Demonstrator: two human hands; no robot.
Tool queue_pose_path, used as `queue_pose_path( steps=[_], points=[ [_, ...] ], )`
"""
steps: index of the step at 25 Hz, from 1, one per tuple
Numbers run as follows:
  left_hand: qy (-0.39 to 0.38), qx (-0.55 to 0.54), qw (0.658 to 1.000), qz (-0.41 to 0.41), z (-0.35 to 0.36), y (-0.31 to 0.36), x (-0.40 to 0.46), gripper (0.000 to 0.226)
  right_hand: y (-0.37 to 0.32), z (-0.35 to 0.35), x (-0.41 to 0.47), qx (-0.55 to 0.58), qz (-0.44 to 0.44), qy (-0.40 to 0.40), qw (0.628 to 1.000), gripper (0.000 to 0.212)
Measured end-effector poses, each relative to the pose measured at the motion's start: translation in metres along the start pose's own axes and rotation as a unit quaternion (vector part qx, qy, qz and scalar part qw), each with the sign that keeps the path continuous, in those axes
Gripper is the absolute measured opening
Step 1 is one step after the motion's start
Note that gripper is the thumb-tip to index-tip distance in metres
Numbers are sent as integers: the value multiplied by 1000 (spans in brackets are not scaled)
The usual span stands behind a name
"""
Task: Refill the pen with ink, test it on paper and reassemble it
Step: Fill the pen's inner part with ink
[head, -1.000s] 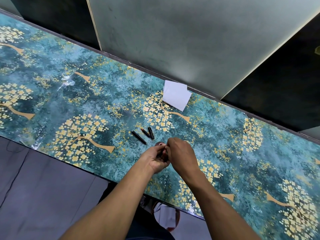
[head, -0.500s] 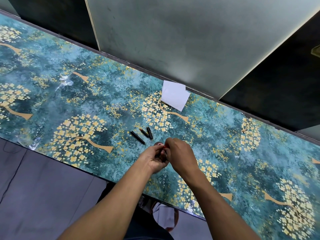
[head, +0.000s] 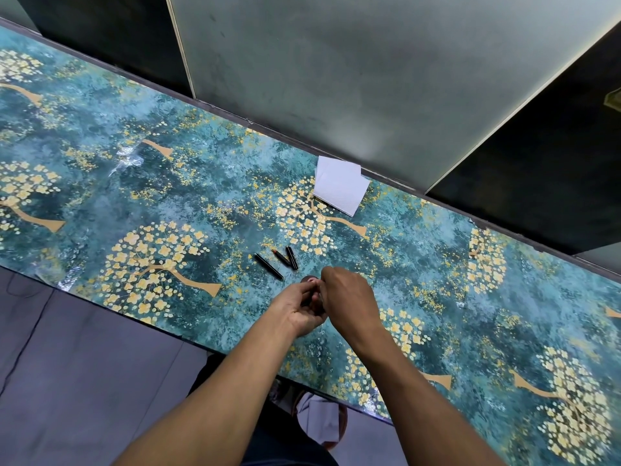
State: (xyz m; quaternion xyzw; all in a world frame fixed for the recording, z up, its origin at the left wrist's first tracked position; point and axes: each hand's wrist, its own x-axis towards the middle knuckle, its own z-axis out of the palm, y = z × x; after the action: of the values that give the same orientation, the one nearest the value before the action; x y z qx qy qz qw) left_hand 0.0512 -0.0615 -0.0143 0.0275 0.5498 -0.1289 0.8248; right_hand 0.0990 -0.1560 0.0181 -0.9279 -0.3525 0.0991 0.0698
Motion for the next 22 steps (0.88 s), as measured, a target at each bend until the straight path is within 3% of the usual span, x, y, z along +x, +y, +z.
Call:
queue_pose_path(
  steps=[9, 18, 22],
  points=[
    [1, 3, 1000, -2, 0, 1, 4, 13, 7, 1, -4, 29, -14, -15, 999, 7],
    [-1, -30, 1000, -2, 0, 3, 1, 14, 3, 5, -4, 4, 4, 1, 1000, 24],
    [-4, -17, 1000, -1, -1, 4, 2, 14, 5, 4, -7, 43, -1, -7, 999, 10]
  ],
)
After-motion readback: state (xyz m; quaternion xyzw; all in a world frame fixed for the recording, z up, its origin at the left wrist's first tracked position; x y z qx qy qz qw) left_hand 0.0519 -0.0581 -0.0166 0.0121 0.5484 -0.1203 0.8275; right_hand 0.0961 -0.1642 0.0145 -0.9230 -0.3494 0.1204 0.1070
